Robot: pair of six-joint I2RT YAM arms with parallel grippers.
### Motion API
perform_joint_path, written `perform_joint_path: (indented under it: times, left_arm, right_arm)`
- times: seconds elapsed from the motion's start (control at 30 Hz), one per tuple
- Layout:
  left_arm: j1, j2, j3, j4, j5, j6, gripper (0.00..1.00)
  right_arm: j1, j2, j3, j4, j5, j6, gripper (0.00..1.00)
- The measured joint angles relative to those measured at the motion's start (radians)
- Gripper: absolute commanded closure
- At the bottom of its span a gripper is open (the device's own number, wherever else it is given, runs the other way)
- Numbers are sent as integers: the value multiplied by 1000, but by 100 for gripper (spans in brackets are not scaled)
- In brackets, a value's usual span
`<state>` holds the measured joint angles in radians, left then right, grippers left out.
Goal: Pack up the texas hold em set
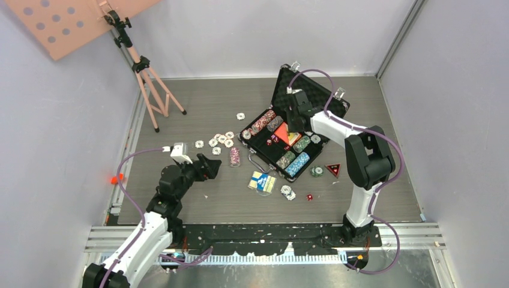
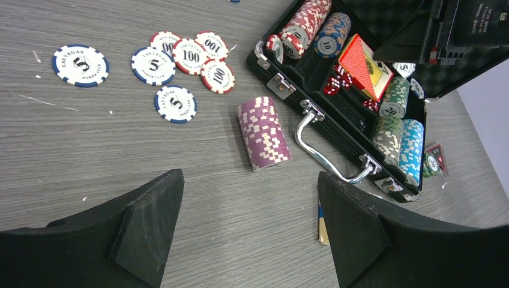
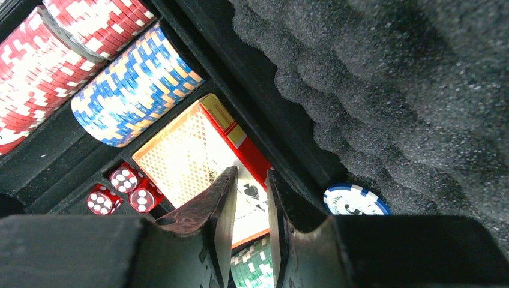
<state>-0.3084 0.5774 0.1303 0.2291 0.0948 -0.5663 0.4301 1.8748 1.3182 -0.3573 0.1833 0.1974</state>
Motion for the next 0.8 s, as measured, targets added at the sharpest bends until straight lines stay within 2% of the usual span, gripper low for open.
perform_joint_path:
  times: [0.07, 0.17, 0.43, 0.8]
  left_arm:
    - [0, 0, -2, 1, 0, 0, 15]
    - [0, 0, -4, 1, 0, 0, 15]
    - [0, 1, -4, 6, 0, 0, 16]
    - [0, 24, -5, 10, 0, -1, 16]
  right_arm:
    - [0, 2, 0, -2, 2, 6, 79]
    - [0, 11, 0, -3, 11, 13, 83]
    - [14, 43, 0, -5, 41, 16, 83]
    - [37, 34, 28, -56, 85, 4, 79]
